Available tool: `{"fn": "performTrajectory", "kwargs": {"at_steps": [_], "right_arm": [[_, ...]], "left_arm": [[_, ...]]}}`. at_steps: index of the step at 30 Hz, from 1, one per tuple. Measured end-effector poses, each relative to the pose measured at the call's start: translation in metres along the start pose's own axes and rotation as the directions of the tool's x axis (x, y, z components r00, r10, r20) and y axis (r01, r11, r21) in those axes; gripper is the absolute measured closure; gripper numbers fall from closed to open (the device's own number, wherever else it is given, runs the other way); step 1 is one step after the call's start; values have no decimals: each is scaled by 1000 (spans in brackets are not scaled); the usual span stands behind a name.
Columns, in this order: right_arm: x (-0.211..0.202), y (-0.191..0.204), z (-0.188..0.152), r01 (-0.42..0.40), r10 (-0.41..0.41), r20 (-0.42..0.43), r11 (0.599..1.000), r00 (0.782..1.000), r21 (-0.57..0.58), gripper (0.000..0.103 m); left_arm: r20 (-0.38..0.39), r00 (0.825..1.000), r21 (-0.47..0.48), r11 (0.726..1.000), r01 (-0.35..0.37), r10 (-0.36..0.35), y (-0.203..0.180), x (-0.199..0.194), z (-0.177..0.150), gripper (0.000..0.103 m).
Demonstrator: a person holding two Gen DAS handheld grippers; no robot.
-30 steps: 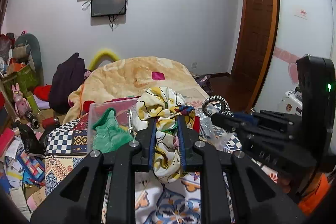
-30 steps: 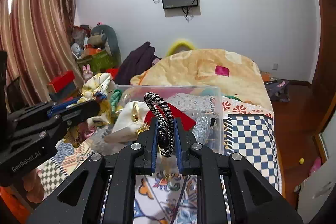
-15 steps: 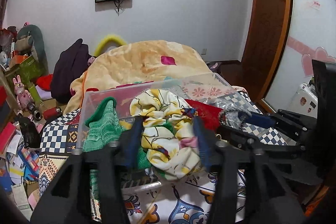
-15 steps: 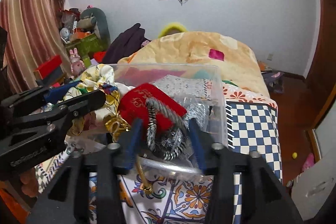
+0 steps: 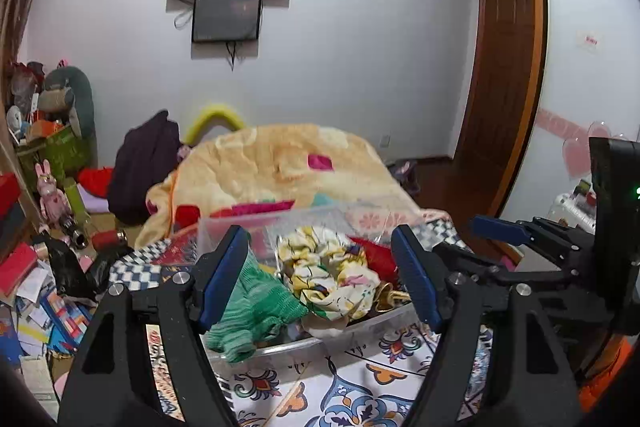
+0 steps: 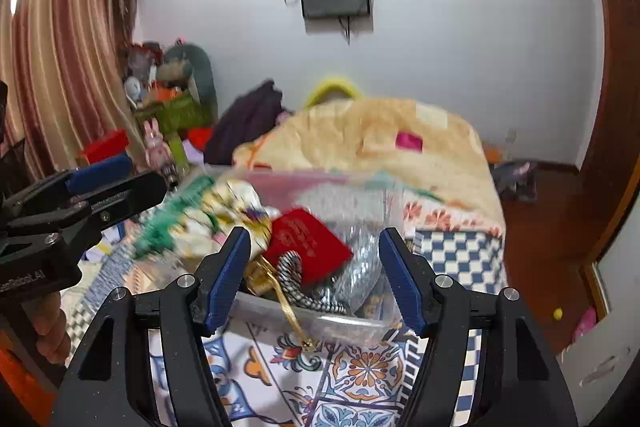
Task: Organize soft objects
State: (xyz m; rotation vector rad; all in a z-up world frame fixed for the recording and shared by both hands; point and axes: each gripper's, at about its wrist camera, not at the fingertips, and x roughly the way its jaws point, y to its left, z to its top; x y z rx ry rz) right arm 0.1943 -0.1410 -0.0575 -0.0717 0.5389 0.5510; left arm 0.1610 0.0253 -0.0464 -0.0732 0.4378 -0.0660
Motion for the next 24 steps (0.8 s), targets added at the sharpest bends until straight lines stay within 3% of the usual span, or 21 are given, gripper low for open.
{"fn": "performTrajectory", "kwargs": {"at_steps": [5,13,17,22,24], "right_arm": [[-46,7,15,-18,18,114,1000,993,-2,37],[-112,25,27,-23,28,281,999,959,-22,28],[-128,29,28,-22,27,326,1000,945,-18,21],[-133,35,24,-13,21,342,1000,939,-26,12],[-133,35,21,-7,14,349,1000,937,-20,2]], "left_arm": [[98,995,18,1000,10,-11,-5,-45,14,29],[240,971,41,999,6,-15,-18,-112,29,17],[275,962,41,999,-10,-2,-21,-130,29,5],[282,959,36,999,-3,-7,-22,-141,26,1],[280,960,32,999,-7,-3,-21,-142,24,1]]}}
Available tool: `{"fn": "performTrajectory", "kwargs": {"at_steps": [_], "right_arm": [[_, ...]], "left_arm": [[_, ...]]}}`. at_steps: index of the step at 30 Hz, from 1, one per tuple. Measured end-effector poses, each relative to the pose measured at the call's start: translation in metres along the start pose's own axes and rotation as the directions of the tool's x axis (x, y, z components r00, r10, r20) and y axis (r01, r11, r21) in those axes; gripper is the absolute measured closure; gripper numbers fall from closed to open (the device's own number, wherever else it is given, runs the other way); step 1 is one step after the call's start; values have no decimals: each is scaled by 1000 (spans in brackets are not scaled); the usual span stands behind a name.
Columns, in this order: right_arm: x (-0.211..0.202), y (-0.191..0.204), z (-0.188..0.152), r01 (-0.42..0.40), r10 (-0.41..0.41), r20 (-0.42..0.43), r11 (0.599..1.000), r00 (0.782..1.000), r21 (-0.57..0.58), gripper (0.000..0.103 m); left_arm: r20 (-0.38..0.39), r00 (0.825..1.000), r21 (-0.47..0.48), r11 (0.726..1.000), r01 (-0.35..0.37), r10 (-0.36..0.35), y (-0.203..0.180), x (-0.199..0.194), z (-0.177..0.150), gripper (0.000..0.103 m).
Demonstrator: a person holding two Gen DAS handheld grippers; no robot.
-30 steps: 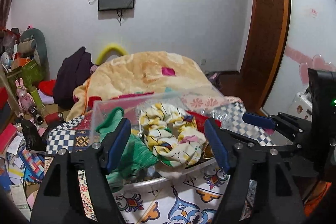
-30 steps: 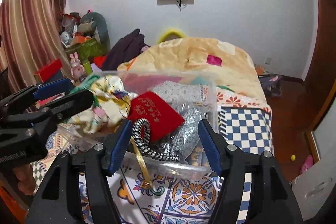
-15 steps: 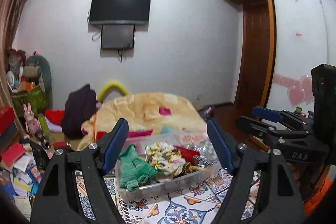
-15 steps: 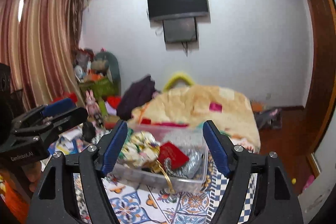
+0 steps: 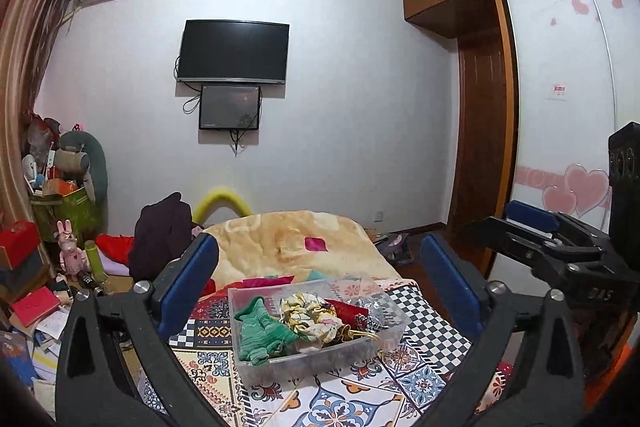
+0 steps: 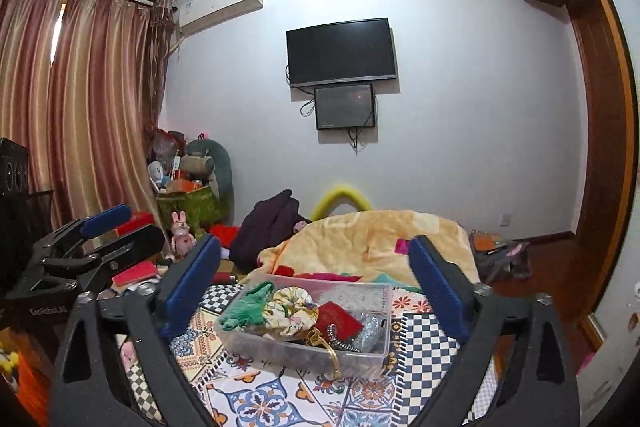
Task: Organize soft objects
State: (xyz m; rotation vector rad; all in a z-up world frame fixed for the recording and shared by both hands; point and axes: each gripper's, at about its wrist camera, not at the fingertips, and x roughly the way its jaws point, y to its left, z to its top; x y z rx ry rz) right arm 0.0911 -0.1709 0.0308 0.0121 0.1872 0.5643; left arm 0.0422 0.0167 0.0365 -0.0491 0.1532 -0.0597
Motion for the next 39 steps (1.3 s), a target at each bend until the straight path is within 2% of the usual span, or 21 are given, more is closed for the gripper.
{"fn": "performTrajectory", "kwargs": {"at_steps": [8,39], "right_arm": [[-8,3,-7,3,-3,0,1000,1000,-3,0],[-10,3,-11,-1,1,-6,1000,1000,5,0]], "left_arm": [[-15,1000,-24,1000,6,-7,3,0,-4,0],[-24,1000,-15,1000,-2,2,5,-1,-11,0]]}}
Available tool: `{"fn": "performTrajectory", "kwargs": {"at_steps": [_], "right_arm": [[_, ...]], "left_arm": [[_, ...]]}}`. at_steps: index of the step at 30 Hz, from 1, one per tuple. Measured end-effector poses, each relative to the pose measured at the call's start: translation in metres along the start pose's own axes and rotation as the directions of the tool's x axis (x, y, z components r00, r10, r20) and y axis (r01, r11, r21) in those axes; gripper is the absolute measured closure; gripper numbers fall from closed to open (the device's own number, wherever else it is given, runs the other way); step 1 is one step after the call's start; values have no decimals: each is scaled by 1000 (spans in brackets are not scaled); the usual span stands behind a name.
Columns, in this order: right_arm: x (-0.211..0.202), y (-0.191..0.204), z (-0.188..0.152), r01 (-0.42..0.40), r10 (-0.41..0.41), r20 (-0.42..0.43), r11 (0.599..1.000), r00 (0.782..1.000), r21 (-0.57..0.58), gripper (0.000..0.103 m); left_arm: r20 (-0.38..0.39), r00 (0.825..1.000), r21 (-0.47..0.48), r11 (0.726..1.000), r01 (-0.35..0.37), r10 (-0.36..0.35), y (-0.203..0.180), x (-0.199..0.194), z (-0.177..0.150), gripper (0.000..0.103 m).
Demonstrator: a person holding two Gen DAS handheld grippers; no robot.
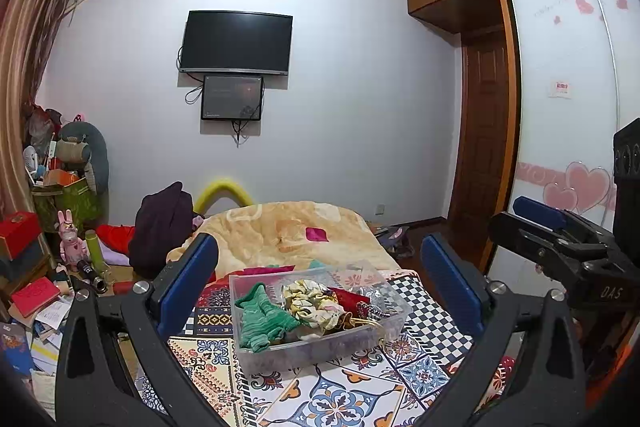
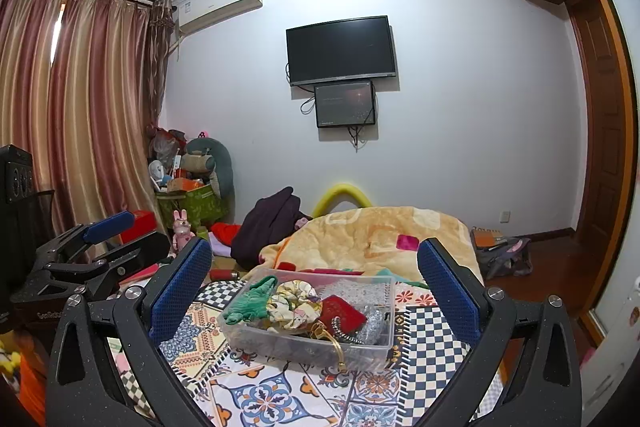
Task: Organize soft objects
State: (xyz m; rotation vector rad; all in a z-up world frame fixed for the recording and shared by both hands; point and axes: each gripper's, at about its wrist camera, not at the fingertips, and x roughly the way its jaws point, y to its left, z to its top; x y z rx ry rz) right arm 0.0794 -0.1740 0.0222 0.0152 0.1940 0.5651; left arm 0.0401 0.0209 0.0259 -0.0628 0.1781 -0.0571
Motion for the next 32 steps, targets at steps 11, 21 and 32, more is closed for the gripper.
{"fn": "performTrajectory", "kwargs": {"at_steps": [11,21,32], "right_arm": [[-1,0,1,-4,4,1,1000,1000,0,0],[-1,-2,0,-2,2,-5,1000,1000,-2,0],[-1,1,1,9,-9,-13,1000,1000,-23,0]], "left_arm": [[-6,1000,-1,1000,2,-2,1,-1,0,0],[-13,1000,-5,1000,16,-16,2,0,2,0],[-13,1000,0,1000,25,-25,1,-4,2,0]]}}
